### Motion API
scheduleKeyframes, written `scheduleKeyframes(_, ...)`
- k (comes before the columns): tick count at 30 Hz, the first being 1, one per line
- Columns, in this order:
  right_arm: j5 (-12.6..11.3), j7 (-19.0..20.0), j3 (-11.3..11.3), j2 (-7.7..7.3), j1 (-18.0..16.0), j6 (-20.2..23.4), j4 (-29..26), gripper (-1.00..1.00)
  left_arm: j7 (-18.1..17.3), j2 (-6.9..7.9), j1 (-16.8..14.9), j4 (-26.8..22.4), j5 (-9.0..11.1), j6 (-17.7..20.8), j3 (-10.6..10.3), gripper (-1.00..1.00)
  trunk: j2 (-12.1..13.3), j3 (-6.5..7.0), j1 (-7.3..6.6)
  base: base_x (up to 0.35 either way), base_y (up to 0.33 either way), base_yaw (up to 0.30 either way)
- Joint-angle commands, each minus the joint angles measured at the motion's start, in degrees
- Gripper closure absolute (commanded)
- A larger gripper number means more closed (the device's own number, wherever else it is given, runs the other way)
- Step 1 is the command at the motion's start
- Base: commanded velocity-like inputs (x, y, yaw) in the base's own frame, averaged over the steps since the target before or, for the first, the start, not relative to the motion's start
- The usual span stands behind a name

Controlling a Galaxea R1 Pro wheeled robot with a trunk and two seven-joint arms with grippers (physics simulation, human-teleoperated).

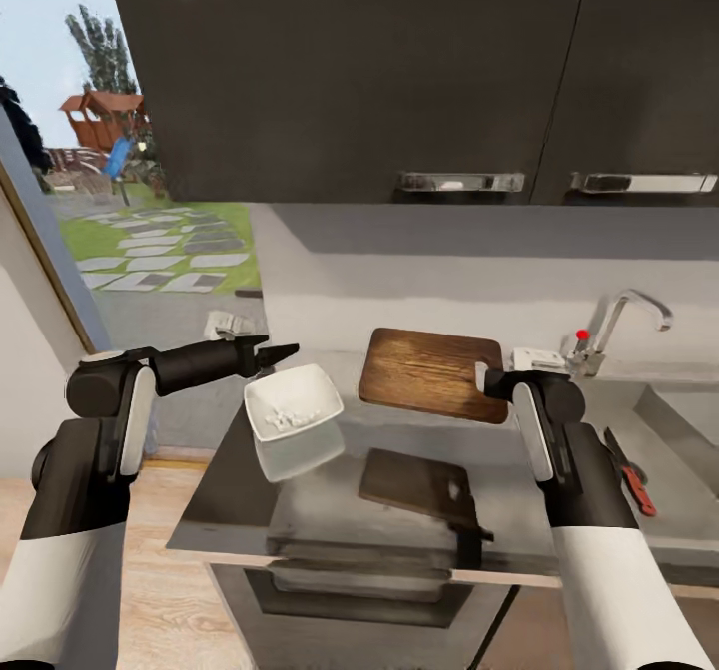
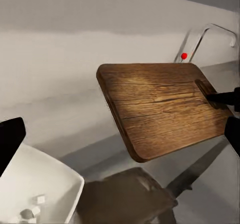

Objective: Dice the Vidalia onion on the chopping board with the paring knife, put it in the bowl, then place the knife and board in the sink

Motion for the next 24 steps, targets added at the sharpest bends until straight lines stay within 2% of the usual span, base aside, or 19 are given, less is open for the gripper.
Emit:
scheduleKeyframes(1, -0.73, -0.48, -0.07, 0.03, -0.06, 0.11, -0.03, 1.00, -0.12, -0.01, -0.06, -0.03, 0.09, 0.45, -0.28, -1.00, -0.08, -0.09, 0.00, -0.086, -0.293, 0.000)
scheduleKeyframes(8, -0.64, -0.50, -0.23, 0.03, -0.06, 0.10, 0.15, 1.00, -0.04, -0.02, -0.06, -0.01, 0.08, 0.37, -1.44, -1.00, -0.08, -0.09, 0.00, -0.024, -0.309, 0.000)
scheduleKeyframes(11, -0.64, -0.48, -2.25, 0.03, -0.06, 0.03, 0.17, 1.00, -0.03, -0.02, -0.06, -0.01, 0.08, 0.36, -1.52, -1.00, -0.08, -0.09, 0.00, -0.002, -0.315, 0.000)
scheduleKeyframes(17, -0.65, -0.41, -3.76, 0.03, -0.04, -0.02, 0.25, 1.00, -0.03, -0.03, -0.06, -0.01, 0.08, 0.36, -1.54, -1.00, -0.08, -0.09, 0.00, 0.000, -0.315, 0.000)
scheduleKeyframes(23, -0.72, -0.44, -8.68, 0.34, -0.04, 0.00, 0.38, 1.00, -0.03, -0.03, -0.06, -0.01, 0.08, 0.36, -1.55, -1.00, -0.08, -0.09, 0.00, 0.000, -0.313, 0.000)
scheduleKeyframes(24, -0.72, -0.86, -10.28, 0.45, -0.05, 0.01, 0.45, 1.00, -0.03, -0.03, -0.06, -0.01, 0.08, 0.36, -1.55, -1.00, -0.08, -0.09, 0.00, 0.000, -0.311, 0.000)
